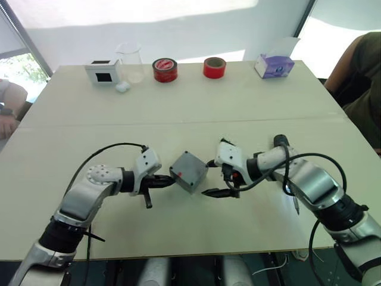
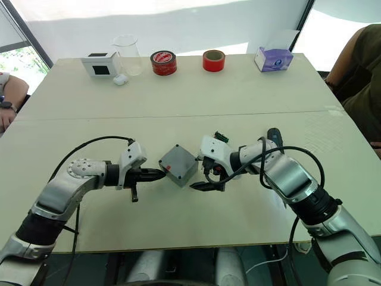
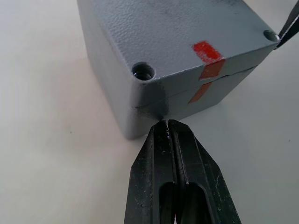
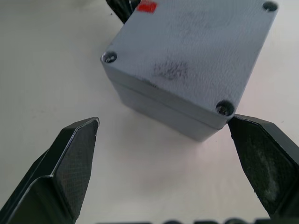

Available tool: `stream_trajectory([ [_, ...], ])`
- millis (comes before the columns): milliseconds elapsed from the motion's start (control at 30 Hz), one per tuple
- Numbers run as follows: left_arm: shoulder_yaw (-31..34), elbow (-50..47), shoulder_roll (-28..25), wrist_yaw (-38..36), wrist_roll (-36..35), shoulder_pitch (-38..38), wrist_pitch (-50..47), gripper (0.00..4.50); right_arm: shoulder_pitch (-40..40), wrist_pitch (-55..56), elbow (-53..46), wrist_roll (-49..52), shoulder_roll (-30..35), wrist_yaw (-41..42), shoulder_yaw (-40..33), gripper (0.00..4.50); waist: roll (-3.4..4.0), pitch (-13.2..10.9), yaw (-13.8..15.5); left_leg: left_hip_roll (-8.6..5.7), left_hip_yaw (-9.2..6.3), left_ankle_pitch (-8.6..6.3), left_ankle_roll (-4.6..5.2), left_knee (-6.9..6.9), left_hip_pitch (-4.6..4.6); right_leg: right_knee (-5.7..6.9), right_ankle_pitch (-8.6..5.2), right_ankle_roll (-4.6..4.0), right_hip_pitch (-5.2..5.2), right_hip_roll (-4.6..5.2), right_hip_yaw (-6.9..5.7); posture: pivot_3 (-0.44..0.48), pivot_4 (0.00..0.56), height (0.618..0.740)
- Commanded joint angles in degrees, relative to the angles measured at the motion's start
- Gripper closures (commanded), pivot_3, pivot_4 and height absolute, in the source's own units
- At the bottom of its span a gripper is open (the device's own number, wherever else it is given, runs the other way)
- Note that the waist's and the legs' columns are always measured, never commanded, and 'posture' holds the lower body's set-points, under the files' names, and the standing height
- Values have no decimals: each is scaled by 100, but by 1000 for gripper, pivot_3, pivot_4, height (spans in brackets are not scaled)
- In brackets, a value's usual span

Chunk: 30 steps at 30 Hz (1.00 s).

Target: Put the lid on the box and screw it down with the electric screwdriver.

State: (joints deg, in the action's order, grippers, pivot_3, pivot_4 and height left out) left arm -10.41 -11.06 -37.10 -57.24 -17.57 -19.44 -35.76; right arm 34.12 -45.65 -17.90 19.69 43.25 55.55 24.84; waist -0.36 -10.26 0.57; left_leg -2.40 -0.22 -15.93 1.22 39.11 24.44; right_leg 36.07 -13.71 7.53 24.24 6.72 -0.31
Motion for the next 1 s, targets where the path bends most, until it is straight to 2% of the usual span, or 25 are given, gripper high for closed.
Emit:
stream_trajectory([
  [33,80,205,34,7,43,-293,254,4500,-172,-317,-626,241,-70,-25,-194,32,0,0,14,0,-1,0,-1,0,0,1,0,0,0,0,0,0,150,740],
  [400,45,443,36,-73,54,-451,428,4500,-497,-1126,-1326,678,-268,-442,-610,32,0,0,8,0,-1,0,-1,0,0,1,0,0,0,0,0,0,150,740],
  [1000,-30,895,148,-218,143,-766,653,4500,-639,-1574,-1558,1079,-429,-973,-1010,32,0,0,12,-1,-1,0,-1,0,0,2,0,0,-1,0,0,0,150,740],
])
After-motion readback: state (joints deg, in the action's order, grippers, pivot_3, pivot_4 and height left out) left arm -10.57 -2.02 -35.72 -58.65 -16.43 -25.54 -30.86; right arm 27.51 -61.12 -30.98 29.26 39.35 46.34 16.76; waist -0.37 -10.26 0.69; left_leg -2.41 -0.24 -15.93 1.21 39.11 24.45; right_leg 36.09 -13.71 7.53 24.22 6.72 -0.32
